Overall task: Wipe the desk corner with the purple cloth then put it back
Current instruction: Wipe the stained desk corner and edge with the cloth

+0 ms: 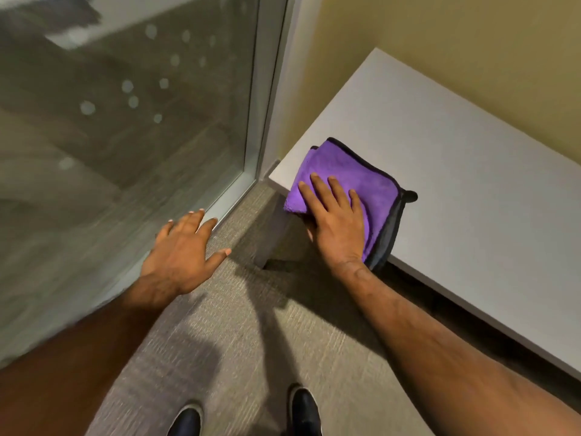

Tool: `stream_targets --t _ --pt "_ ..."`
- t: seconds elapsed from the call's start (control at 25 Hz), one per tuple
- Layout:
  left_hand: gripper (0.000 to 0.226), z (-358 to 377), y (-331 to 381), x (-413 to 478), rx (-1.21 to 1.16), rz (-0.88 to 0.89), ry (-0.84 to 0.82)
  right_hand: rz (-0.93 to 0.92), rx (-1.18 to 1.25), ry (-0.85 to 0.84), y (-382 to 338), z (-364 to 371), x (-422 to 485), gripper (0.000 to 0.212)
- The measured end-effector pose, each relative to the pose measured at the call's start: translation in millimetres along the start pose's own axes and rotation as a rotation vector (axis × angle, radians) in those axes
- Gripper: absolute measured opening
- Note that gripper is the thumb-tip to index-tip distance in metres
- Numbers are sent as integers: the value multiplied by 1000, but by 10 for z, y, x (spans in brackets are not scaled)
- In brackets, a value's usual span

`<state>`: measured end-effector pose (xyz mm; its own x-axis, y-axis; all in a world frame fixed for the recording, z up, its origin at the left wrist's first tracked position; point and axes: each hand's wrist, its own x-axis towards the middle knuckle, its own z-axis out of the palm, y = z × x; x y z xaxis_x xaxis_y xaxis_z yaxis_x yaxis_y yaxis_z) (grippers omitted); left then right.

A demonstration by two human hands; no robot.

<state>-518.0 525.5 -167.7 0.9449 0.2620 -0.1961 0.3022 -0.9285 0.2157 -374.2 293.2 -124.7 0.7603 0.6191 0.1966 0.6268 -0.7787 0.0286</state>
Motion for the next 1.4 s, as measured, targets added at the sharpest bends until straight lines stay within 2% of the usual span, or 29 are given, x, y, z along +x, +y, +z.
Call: stream_targets --t 0.12,0.2,0.36,0.52,0.68,0.84,1.0,1.08,1.24,1.28,1.4 --pt "79 -93 -69 132 8 78 18 165 86 175 1 33 -89 50" --pt "80 -145 -137 174 18 120 29 218 67 248 3 72 -306 51" --pt "81 -173 -301 230 97 230 -24 225 -8 164 -127 98 -230 59" --pt "80 -241 -325 327 99 259 -36 138 59 109 -203 51 97 52" --pt "78 -331 -314 407 100 290 -41 311 142 208 -74 -1 -192 46" --pt "73 -364 -318 476 28 282 -50 418 109 69 -104 -89 3 56" --pt "68 -332 -305 502 4 278 -66 380 63 -124 -347 -81 622 82" --pt "63 -301 -282 502 -60 269 -49 303 66 -164 -460 -67 772 84" --pt "54 -329 -149 498 -353 130 2 7 245 -106 -210 -158 548 76" --pt "53 -337 -135 511 -373 122 8 16 223 -117 -77 -174 475 80" --pt "53 -319 -168 567 -382 120 -7 242 -25 -233 97 -153 347 98"
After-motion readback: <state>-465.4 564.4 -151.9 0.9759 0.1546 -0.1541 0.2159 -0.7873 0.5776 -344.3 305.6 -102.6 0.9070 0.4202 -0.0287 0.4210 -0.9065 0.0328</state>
